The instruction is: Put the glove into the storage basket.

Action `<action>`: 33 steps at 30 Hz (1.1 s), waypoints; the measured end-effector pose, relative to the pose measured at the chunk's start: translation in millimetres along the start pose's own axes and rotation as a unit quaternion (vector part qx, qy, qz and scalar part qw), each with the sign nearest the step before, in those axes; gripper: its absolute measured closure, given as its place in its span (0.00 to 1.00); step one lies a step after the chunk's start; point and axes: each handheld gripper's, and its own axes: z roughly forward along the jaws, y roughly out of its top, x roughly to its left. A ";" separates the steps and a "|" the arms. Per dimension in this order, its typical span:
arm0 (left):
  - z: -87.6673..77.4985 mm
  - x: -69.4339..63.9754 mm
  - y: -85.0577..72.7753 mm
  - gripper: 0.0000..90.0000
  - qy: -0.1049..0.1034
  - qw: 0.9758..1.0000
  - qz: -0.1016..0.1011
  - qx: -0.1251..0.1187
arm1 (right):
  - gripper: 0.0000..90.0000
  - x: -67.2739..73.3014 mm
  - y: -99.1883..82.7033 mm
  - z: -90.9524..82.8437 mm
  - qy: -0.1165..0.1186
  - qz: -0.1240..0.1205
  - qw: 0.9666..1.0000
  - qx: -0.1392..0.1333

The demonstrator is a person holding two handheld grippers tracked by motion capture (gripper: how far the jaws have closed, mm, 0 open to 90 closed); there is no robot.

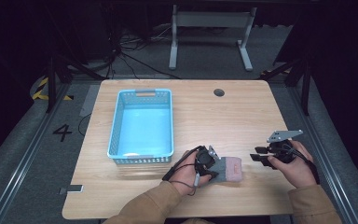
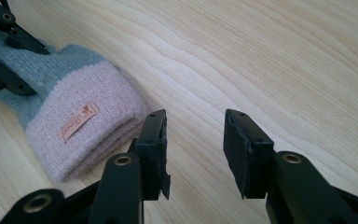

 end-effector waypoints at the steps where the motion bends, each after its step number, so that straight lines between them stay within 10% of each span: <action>1: -1.4 0.4 0.2 0.76 0.000 1.000 0.005 0.001 | 0.67 -0.4 0.0 -0.2 0.000 -0.001 1.000 -0.001; 33: -90.8 17.0 -2.3 0.77 0.012 1.000 0.006 -0.024 | 0.68 -3.6 -8.9 -3.8 -0.007 0.010 1.000 0.004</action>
